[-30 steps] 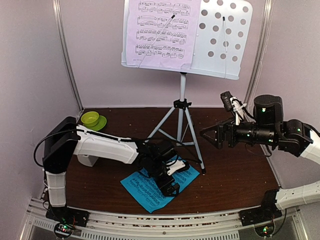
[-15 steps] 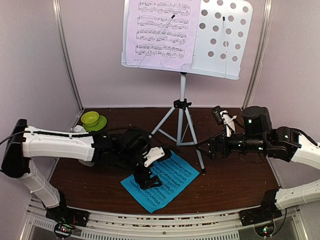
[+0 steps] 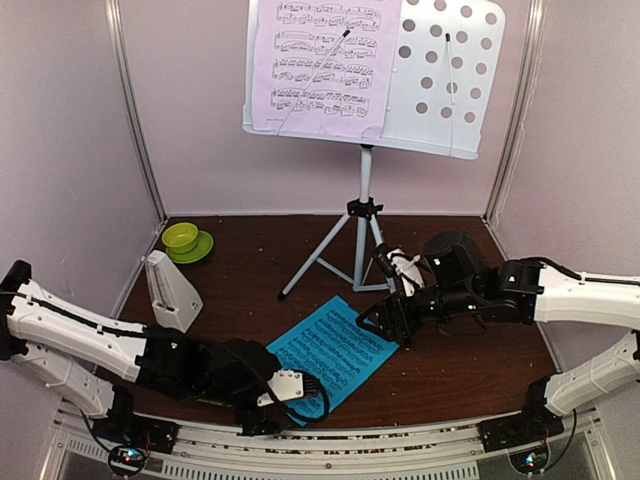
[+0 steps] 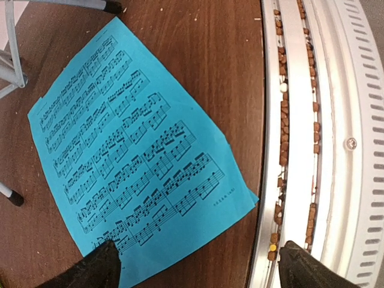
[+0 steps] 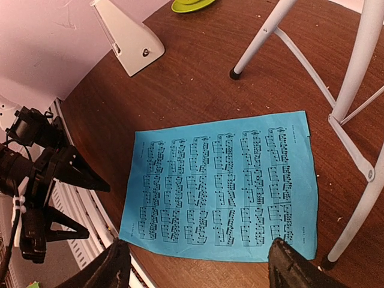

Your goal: Set up the instrument practice props

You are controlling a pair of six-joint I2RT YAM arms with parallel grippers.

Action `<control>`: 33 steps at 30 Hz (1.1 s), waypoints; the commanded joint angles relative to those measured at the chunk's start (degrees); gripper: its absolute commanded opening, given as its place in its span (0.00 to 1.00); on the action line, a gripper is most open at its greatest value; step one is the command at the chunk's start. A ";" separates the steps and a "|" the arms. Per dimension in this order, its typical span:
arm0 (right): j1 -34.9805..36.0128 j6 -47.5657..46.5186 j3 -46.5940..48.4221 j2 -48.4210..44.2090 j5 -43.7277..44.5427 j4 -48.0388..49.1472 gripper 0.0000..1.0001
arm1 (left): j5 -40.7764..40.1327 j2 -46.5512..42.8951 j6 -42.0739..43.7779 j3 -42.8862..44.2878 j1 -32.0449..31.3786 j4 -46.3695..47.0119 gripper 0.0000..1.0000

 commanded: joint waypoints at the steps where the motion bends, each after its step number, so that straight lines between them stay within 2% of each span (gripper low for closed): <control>1: 0.28 -0.08 1.41 0.30 -0.67 2.12 0.79 | -7.86 2.55 2.63 -0.89 -3.47 6.09 0.94; 7: 0.03 0.12 0.52 2.54 -0.84 1.90 0.70 | -12.03 9.94 5.53 1.91 -5.19 7.45 0.87; 21: 0.05 -2.57 5.00 16.25 -0.91 3.26 0.19 | -14.19 15.30 10.99 2.39 -5.28 9.82 0.71; 28: 0.59 -3.92 7.71 22.06 -0.33 2.07 0.09 | -12.82 14.67 12.41 1.11 -6.46 11.93 0.68; 33: 1.45 -4.45 8.88 25.06 2.24 0.88 0.05 | -12.35 15.38 13.45 0.96 -8.08 13.25 0.64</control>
